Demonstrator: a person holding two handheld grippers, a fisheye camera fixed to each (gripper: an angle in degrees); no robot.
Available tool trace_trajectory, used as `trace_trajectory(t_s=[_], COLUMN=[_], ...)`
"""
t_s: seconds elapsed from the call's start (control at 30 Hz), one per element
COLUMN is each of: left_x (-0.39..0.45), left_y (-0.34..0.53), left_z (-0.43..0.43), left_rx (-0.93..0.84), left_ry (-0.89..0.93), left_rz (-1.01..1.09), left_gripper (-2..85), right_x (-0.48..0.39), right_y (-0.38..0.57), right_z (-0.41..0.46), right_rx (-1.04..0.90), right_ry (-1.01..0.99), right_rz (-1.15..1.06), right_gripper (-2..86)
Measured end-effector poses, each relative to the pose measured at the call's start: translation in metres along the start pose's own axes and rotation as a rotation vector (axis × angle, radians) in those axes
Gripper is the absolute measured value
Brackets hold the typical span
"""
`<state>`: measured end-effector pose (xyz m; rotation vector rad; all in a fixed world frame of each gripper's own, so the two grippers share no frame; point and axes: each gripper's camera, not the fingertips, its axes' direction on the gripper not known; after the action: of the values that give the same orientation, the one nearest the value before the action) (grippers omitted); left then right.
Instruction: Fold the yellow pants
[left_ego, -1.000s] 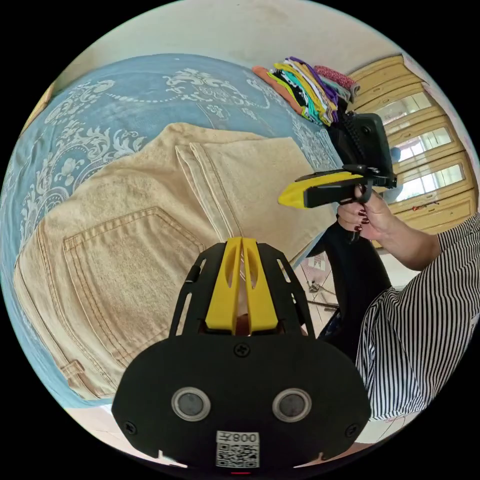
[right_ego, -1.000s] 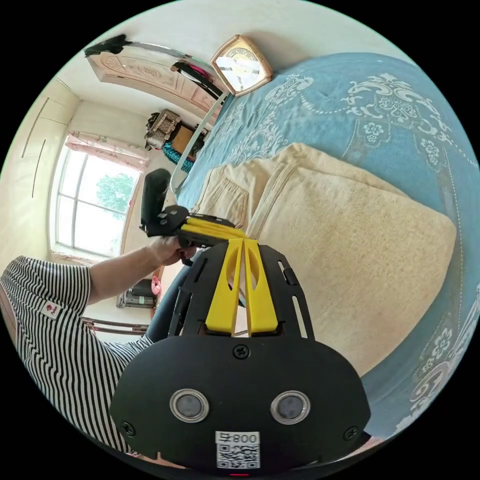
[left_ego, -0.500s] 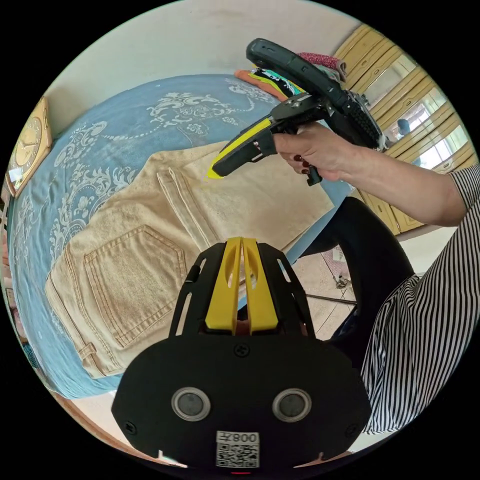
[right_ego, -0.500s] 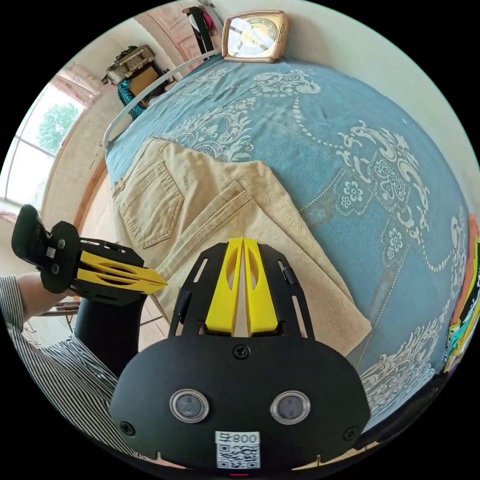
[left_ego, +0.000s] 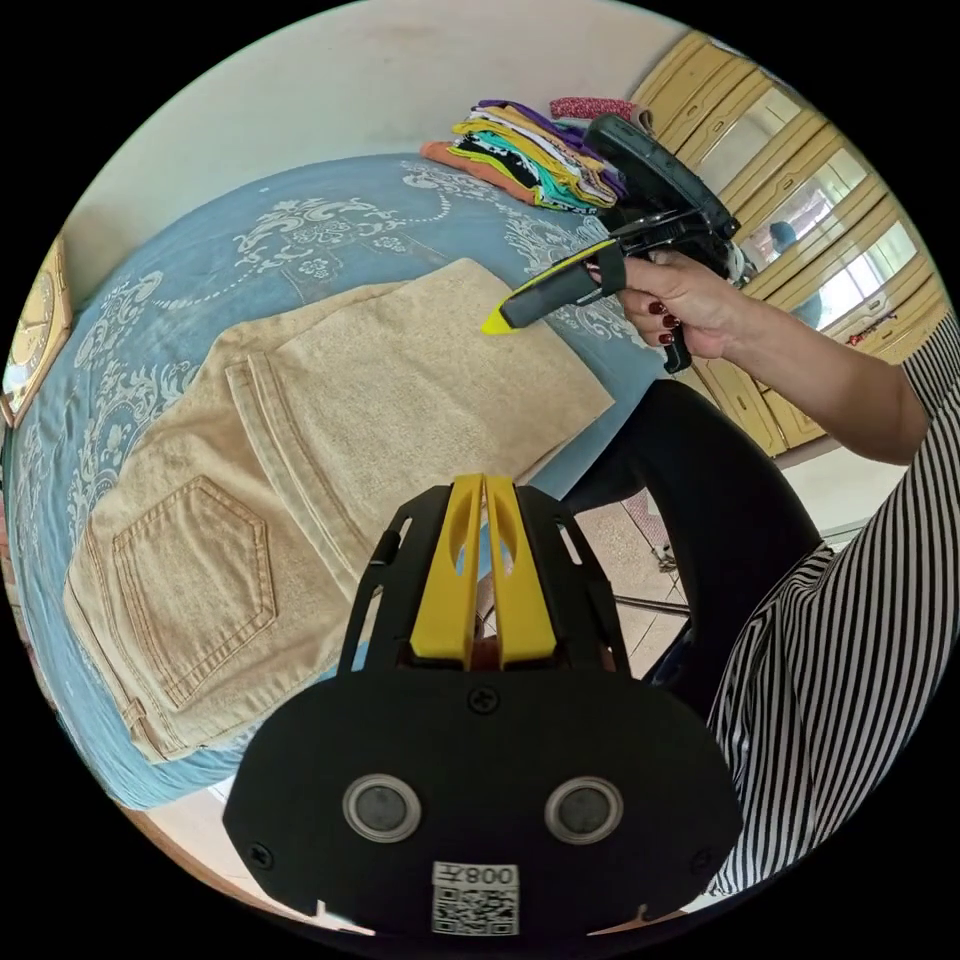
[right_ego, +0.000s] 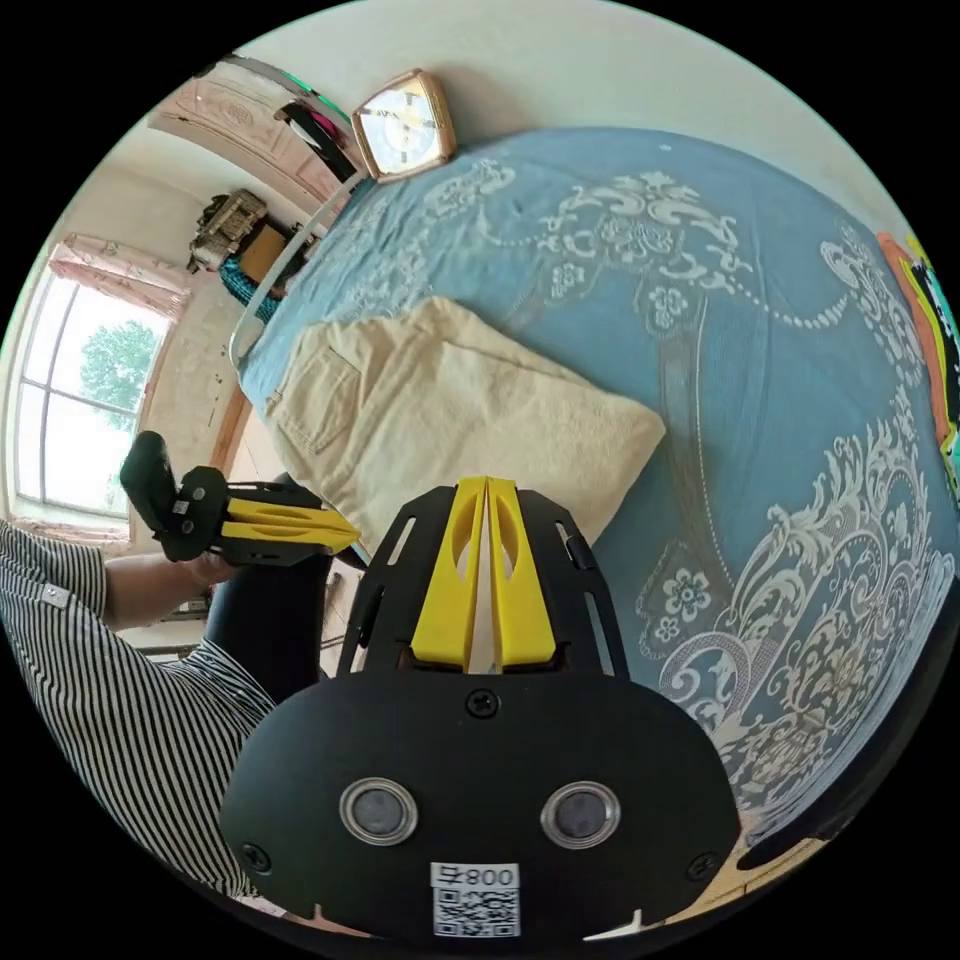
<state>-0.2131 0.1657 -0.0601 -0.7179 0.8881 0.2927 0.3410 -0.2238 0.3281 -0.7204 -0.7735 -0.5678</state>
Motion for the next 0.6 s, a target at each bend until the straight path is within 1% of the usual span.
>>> trace_trajectory(t_s=[0.03,0.1,0.13,0.2,0.3,0.33,0.37,0.4,0.47,0.53,0.6], left_x=[0.003,0.019,0.024,0.049,0.088,0.095,0.107,0.116,0.127,0.131,0.129], left_y=[0.000,0.002,0.002,0.000,-0.007,-0.008,-0.007,-0.004,0.004,0.011,0.018], left_z=[0.000,-0.009,-0.012,-0.013,0.003,0.008,0.017,0.024,0.025,0.023,0.018], left_rx=[0.002,0.070,0.090,0.110,0.041,0.026,-0.010,-0.036,-0.016,-0.013,-0.012], left_ry=[-0.008,0.026,0.039,0.060,-0.014,-0.033,-0.091,-0.171,-0.282,-0.281,-0.232], left_rz=[-0.006,0.012,0.019,0.091,0.219,0.242,0.276,0.280,0.292,0.284,0.259], left_gripper=[1.5,3.1,3.7,7.8,12.5,12.8,13.4,13.1,11.6,10.2,8.9], right_x=[0.009,0.019,0.024,0.036,0.074,0.094,0.112,0.120,0.144,0.155,0.163], right_y=[0.002,0.003,0.005,0.012,0.031,0.039,0.045,0.047,0.047,0.039,0.029], right_z=[0.007,-0.003,-0.014,-0.029,-0.042,-0.044,-0.045,-0.045,-0.045,-0.045,-0.045], right_rx=[-0.010,0.022,0.069,0.123,0.199,0.226,0.261,0.277,0.301,0.288,0.285], right_ry=[-0.023,-0.068,-0.073,-0.083,-0.212,-0.280,-0.353,-0.388,-0.435,-0.426,-0.439], right_rz=[0.026,0.042,0.044,0.067,0.176,0.234,0.293,0.316,0.368,0.368,0.366], right_gripper=[0.3,0.4,0.5,0.8,2.1,3.0,4.6,5.3,7.4,8.5,9.4])
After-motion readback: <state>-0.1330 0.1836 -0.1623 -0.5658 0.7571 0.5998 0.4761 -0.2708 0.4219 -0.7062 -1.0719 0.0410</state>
